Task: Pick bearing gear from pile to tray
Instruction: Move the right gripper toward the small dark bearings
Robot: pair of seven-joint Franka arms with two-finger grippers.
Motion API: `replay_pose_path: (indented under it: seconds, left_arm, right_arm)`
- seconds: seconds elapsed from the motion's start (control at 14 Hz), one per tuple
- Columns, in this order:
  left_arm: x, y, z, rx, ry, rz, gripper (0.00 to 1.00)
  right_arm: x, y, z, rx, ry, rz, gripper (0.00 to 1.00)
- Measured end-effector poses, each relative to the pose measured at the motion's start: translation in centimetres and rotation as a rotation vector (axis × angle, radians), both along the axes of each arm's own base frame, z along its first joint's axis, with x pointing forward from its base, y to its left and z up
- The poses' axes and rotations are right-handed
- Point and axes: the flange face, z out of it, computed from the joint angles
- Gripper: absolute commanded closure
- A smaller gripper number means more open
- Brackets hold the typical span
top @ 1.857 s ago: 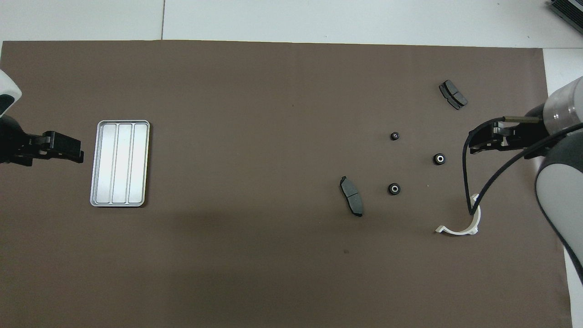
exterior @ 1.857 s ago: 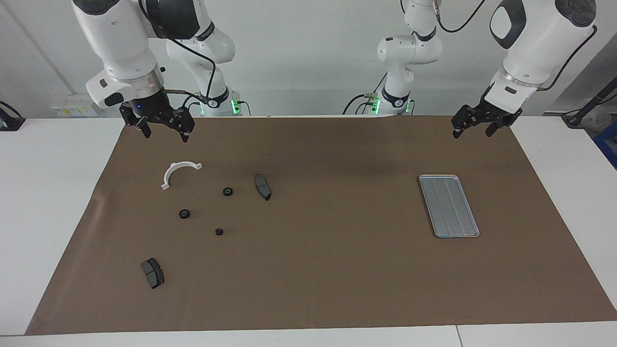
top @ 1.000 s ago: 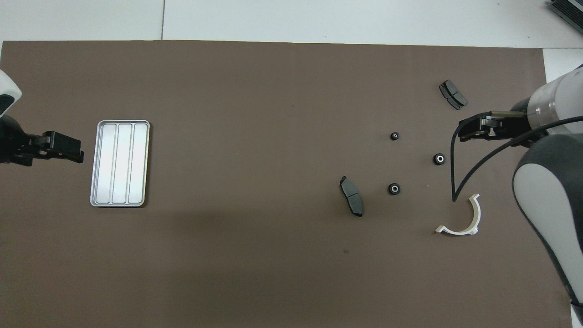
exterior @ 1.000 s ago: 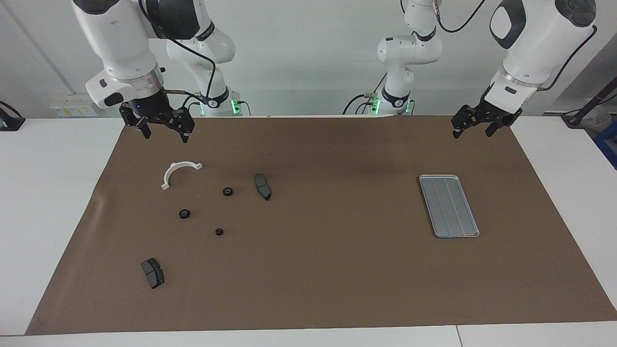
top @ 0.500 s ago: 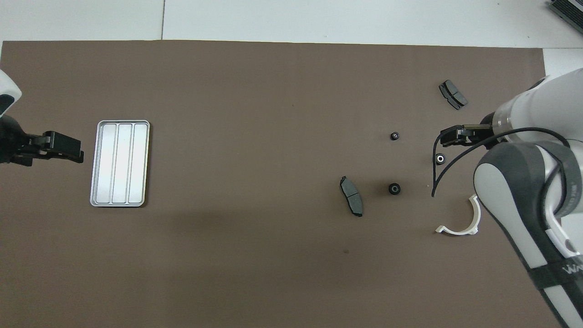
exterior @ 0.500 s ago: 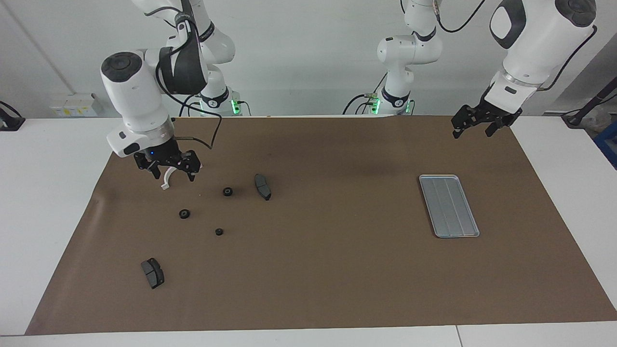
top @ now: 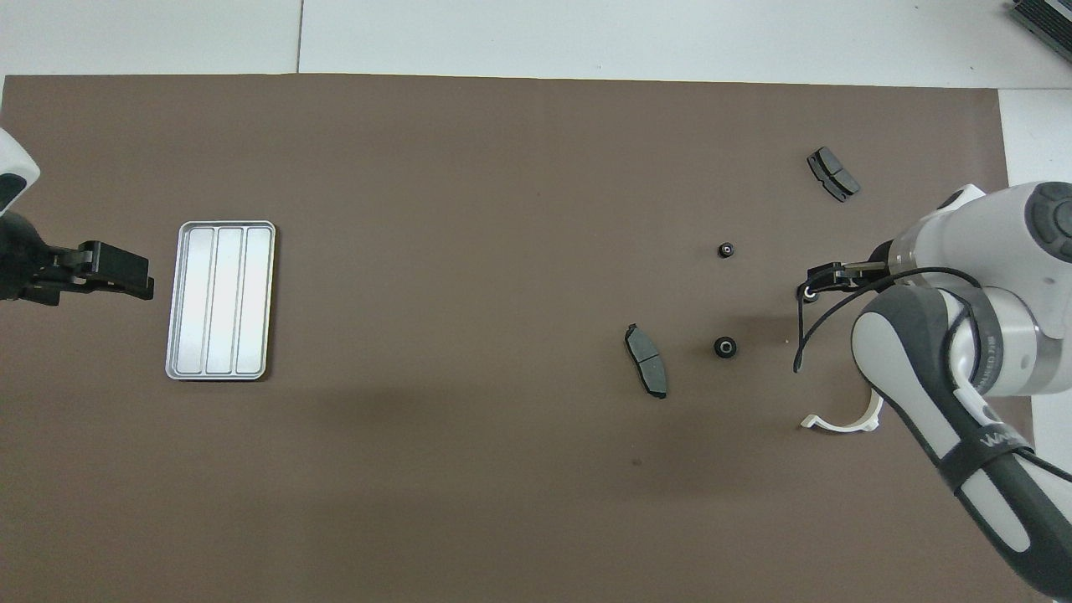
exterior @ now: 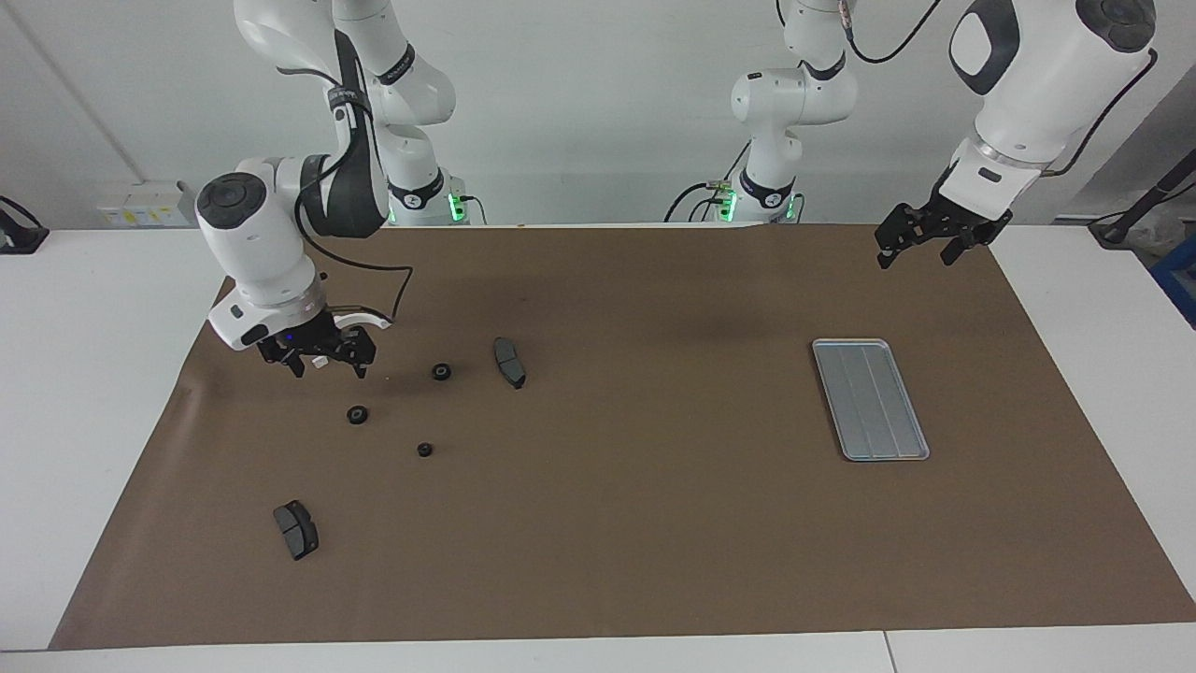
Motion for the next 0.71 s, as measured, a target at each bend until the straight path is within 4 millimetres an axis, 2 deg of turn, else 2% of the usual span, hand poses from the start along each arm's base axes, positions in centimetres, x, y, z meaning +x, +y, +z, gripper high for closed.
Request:
replay_pose_path:
  seconds: [0.43,0.71]
  left_arm:
    - [0.0,0.0,0.0,0.000,0.000,0.000,0.00]
    - [0.0,0.0,0.0,0.000,0.000,0.000,0.00]
  right_arm:
    - [1.1,0.1,-5.2,0.011,-0.020,0.006,0.00]
    - [1.1,0.2,-7.5,0.016,-0.004,0.007,0.00]
